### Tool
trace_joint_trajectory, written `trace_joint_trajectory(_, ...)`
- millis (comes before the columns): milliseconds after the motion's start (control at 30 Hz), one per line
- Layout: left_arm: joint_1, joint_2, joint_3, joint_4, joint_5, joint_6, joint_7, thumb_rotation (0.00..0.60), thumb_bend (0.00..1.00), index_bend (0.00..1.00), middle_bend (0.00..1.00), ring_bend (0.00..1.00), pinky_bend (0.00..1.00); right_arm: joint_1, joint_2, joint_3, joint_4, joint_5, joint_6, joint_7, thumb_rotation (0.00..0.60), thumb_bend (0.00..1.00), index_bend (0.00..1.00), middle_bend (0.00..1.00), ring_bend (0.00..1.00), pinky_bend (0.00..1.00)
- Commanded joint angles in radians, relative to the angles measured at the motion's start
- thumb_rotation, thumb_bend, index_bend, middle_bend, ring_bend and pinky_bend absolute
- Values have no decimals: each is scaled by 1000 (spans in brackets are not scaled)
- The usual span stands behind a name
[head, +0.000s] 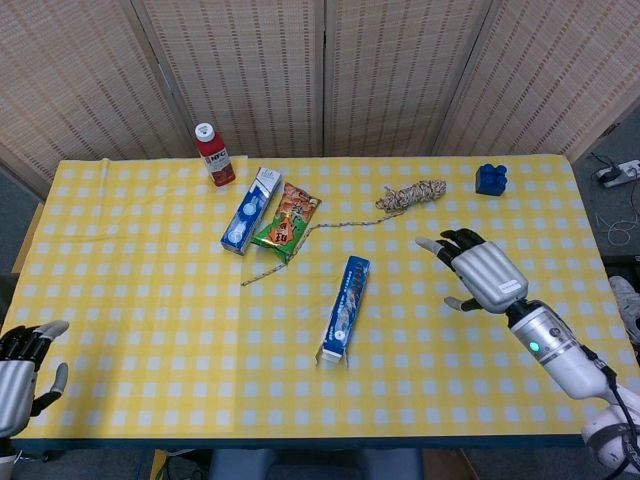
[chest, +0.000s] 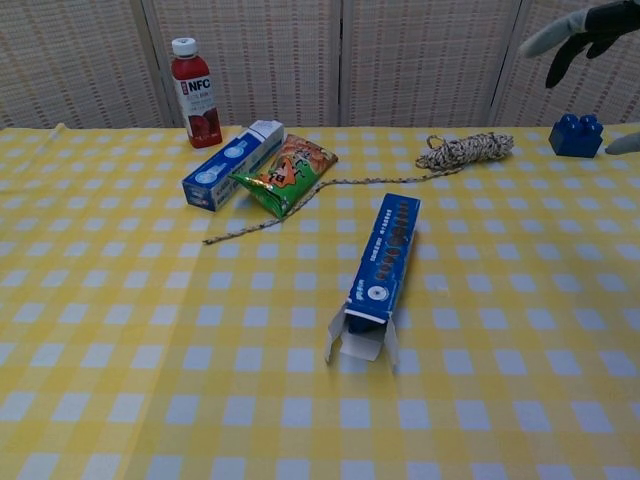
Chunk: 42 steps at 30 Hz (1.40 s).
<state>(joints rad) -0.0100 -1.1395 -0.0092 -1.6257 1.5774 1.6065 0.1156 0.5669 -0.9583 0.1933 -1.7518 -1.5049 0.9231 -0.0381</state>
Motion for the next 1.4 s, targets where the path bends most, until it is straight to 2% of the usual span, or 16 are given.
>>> trace_joint_trajectory(33,0,0,0,1,0,-1,0,600,486,252,230,189,122,87,-59,29,8,59,-91,-111,600,17,113,263,132,154)
trace_joint_trajectory(267,3,-3,1,4,-1,0,2,600,486,252,230,189,122,187,-199,18,105,93,-139,-320,600,42,113,262,132,154)
trace_joint_trajectory(500,11,-4,4,13,-3,3,-3,600,486,252,230,189,122,274,-355,3,255,118,-180,-422,600,47,113,259,132,154)
trace_joint_trajectory(867,25,-8,4,37,-23,3,-20,600,486,252,230,189,122,384,-548,-42,494,90,-238,-486,600,80,113,226,103,154)
trace_joint_trajectory(1033,29,-8,4,45,-34,-1,-27,600,486,252,230,189,122,421,-611,-57,582,92,-264,-515,600,80,95,171,71,154)
trace_joint_trajectory(1400,35,-12,2,65,-46,-7,-44,600,486,252,230,189,122,458,-704,-75,712,140,-305,-556,600,103,78,157,53,154)
